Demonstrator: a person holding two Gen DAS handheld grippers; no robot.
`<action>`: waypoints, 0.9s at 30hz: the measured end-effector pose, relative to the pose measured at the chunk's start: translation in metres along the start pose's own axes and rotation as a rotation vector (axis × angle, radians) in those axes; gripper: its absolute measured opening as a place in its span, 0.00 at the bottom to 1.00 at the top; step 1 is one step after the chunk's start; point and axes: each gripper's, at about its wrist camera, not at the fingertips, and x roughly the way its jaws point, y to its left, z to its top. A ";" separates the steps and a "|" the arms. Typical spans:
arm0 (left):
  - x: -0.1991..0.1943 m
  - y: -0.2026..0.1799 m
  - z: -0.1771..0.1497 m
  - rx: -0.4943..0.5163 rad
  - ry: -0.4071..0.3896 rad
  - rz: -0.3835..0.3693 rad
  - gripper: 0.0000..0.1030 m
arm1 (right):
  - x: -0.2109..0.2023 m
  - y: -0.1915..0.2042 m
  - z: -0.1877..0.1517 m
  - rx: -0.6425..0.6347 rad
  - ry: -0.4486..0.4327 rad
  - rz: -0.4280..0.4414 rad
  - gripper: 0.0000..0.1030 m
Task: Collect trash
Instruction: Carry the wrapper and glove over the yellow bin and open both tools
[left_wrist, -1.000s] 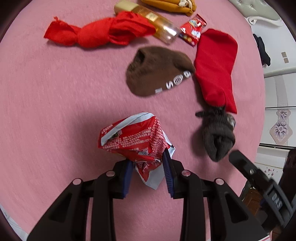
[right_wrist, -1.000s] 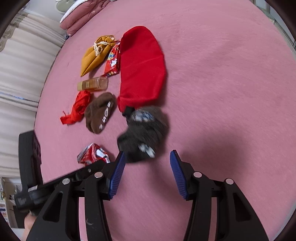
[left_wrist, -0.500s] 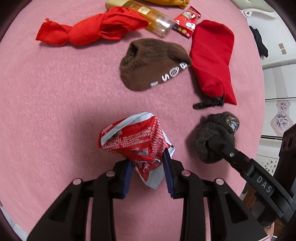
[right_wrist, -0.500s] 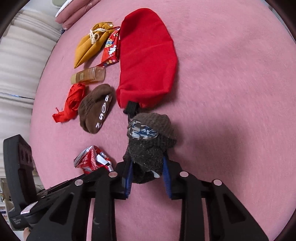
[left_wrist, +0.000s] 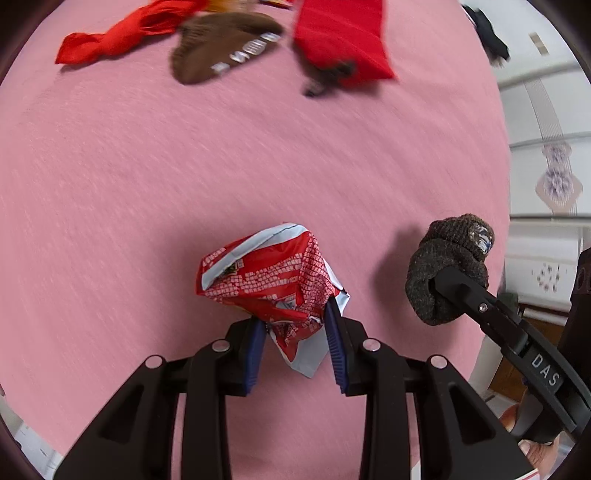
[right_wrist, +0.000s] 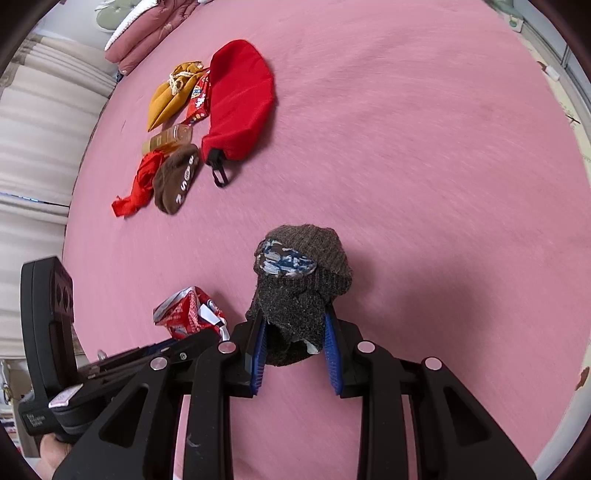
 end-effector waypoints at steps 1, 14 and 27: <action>0.003 -0.004 -0.006 0.013 0.004 0.001 0.30 | -0.008 -0.007 -0.009 0.004 -0.006 -0.004 0.26; 0.038 -0.119 -0.090 0.245 0.094 0.030 0.30 | -0.079 -0.098 -0.106 0.136 -0.046 -0.026 0.26; 0.078 -0.258 -0.153 0.497 0.171 0.027 0.30 | -0.156 -0.225 -0.173 0.394 -0.169 -0.042 0.26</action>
